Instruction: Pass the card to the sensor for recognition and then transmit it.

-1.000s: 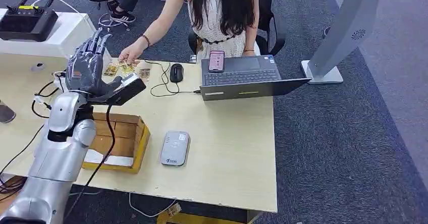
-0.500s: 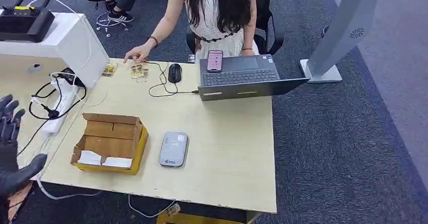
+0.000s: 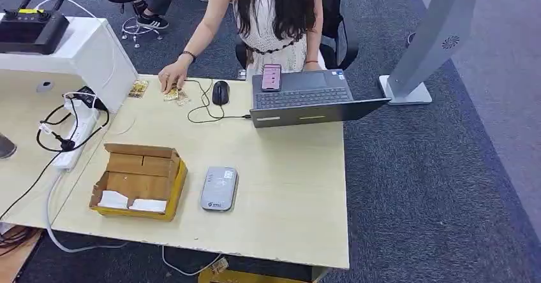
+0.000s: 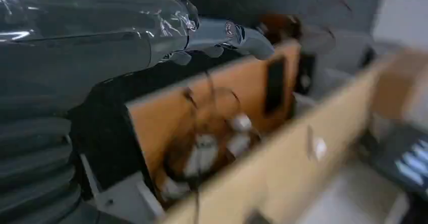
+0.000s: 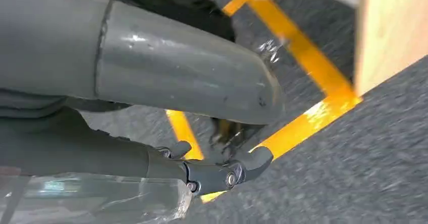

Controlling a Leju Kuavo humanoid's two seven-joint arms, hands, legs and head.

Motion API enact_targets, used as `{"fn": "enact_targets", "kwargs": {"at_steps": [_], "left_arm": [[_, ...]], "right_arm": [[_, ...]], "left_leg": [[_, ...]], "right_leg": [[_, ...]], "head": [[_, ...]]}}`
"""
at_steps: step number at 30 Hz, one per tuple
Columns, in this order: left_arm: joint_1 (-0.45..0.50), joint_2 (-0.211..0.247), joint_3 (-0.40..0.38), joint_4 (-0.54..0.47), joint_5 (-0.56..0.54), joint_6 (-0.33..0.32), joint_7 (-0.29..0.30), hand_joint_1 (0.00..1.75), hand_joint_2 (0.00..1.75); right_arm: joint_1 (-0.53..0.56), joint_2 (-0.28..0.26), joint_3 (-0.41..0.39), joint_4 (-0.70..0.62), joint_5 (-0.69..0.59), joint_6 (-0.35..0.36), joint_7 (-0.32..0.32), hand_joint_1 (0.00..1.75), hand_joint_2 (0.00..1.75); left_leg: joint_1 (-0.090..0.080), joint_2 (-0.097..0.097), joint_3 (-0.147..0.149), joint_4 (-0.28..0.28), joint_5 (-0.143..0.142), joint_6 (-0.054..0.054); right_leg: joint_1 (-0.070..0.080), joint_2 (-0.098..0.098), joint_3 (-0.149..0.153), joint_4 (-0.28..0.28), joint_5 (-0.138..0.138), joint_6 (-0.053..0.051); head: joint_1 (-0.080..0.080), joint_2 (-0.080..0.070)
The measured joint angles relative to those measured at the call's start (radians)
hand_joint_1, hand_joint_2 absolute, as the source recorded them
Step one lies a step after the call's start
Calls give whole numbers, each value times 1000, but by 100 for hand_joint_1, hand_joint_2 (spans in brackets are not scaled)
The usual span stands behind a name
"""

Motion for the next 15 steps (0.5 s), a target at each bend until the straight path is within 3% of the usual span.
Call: {"fn": "enact_targets", "kwargs": {"at_steps": [3, 5, 6, 7, 11, 15], "left_arm": [[-14, -12, 30, 204, -38, 118, -44, 0, 175], [-27, -33, 42, 323, -66, 266, -55, 0, 175], [-31, -46, 45, 367, -74, 311, -54, 0, 175], [-35, -58, 46, 404, -88, 342, -51, 0, 175], [-52, -100, 36, 516, -213, 482, -60, 0, 175], [-43, -110, -88, 554, -269, 493, -45, 0, 175]], "right_arm": [[-1, 0, 3, 0, 26, -21, 21, 0, 0], [-2, 0, 21, 0, 57, -27, 21, 0, 0], [-1, 0, 27, 0, 67, -29, 22, 0, 0], [-1, 0, 32, 0, 73, -30, 25, 0, 175], [0, 0, 48, 0, 79, -23, 22, 0, 175], [16, 0, 71, -8, 94, -6, 31, 0, 175]], "left_leg": [[-1, -7, 0, 0, 0, 1], [-2, -7, 0, 0, 0, 2], [-2, -7, 0, 1, 0, 2], [-2, -7, 0, 1, 0, 3], [-2, -6, 1, 2, 0, 5], [-2, -7, 1, 2, 0, 5]], "right_leg": [[0, -7, 2, -1, -2, 2], [-1, -8, 4, -2, -1, 3], [-1, -8, 4, -2, -1, 4], [-2, -8, 4, -2, -1, 4], [-2, -7, 4, -3, 0, 5], [-2, -8, 5, -3, 0, 5]], "head": [[1, 0], [2, 0], [1, 0], [2, 0], [5, 0], [5, 0]]}}
